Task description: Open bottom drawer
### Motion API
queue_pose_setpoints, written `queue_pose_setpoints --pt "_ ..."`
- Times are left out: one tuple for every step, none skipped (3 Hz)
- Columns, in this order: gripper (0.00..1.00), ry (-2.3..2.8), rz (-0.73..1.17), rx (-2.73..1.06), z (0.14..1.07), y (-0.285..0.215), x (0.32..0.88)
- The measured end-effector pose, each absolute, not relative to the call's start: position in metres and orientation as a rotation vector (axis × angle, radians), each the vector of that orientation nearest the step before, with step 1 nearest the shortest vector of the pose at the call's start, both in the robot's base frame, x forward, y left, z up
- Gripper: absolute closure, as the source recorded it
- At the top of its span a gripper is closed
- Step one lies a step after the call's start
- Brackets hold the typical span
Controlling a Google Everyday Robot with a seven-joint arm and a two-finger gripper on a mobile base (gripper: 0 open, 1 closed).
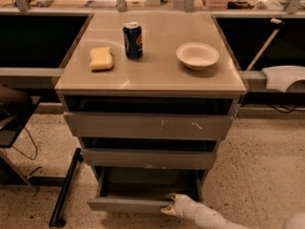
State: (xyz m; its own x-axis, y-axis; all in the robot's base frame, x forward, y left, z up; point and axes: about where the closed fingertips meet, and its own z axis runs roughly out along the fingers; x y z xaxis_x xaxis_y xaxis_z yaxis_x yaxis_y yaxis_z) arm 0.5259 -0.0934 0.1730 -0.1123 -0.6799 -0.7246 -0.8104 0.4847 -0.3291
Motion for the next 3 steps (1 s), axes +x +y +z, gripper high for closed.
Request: queue_pose_setpoints --pt "1.00 1.845 0.185 -1.248 0.178 -0.094 0.526" --pt "1.00 1.854 0.194 -1.230 0.173 -0.095 0.511" --pt "1.00 1.854 0.194 -1.230 0.177 -0.094 0.510"
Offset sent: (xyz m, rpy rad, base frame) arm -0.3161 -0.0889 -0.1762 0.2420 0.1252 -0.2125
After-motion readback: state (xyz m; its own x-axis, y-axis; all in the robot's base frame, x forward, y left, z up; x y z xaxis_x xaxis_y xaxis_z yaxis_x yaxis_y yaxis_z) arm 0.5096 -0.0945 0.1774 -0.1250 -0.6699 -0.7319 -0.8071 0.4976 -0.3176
